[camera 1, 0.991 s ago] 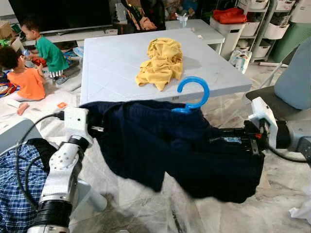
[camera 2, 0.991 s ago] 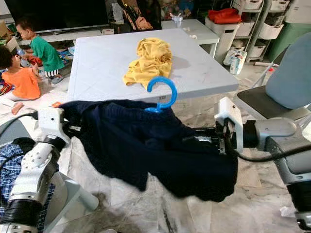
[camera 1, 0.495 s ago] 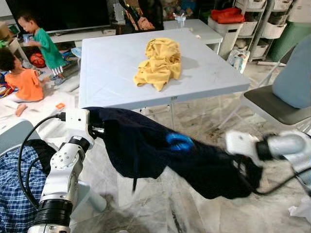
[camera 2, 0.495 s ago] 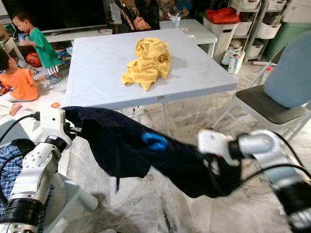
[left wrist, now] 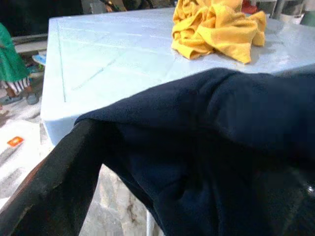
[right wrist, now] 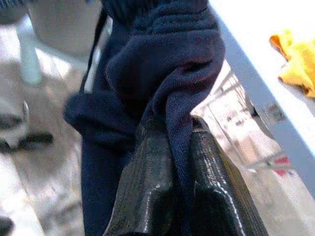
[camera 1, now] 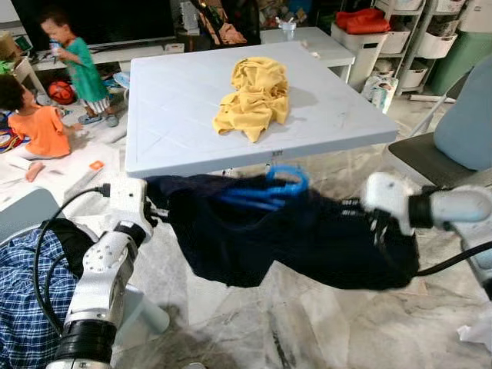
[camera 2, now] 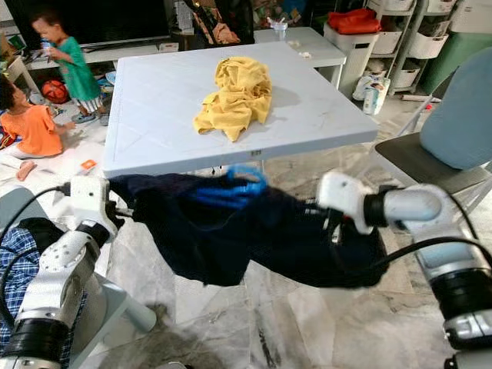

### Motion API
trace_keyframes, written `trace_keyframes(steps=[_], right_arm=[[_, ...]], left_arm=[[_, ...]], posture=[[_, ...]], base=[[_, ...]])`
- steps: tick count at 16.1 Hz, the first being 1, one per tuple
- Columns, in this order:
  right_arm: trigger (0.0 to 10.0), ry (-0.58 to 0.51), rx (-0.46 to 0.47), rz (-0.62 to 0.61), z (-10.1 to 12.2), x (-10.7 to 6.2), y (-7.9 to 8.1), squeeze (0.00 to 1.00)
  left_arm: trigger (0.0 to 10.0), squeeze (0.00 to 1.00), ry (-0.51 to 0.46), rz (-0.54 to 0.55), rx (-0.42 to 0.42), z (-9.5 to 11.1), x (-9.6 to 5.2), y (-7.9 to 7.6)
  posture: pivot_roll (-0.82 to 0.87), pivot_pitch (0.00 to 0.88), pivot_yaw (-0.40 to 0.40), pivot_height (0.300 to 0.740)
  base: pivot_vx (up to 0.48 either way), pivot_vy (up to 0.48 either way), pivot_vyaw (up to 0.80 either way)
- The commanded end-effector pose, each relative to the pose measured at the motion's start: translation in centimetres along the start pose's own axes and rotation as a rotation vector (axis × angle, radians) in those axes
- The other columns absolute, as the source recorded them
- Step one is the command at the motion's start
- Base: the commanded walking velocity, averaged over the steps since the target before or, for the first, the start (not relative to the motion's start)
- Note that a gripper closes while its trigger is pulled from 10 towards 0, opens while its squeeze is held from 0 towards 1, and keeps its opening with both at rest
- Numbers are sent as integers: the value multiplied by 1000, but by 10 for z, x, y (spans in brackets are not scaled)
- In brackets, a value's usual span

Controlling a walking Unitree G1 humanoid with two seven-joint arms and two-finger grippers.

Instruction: Hang hanger

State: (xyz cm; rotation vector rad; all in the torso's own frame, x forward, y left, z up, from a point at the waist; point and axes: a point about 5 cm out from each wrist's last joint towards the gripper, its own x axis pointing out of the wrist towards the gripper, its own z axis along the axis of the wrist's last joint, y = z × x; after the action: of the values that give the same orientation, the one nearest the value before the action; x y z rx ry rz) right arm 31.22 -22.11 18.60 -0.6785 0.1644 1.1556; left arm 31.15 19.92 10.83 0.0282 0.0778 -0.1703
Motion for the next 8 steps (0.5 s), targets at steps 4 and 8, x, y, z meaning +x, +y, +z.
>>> trace_keyframes(steps=[4,8], right_arm=[[10000,-165,20,39,38,-32,-16,0],[10000,-182,46,246,52,-51,1,0]], left_arm=[[10000,0,25,4,-12,-3,-1,3],[10000,0,41,-4,-32,-5,1,2]], posture=[[-112,0,30,740],[-121,0,35,740]], base=[[0,0,0],[0,0,0]])
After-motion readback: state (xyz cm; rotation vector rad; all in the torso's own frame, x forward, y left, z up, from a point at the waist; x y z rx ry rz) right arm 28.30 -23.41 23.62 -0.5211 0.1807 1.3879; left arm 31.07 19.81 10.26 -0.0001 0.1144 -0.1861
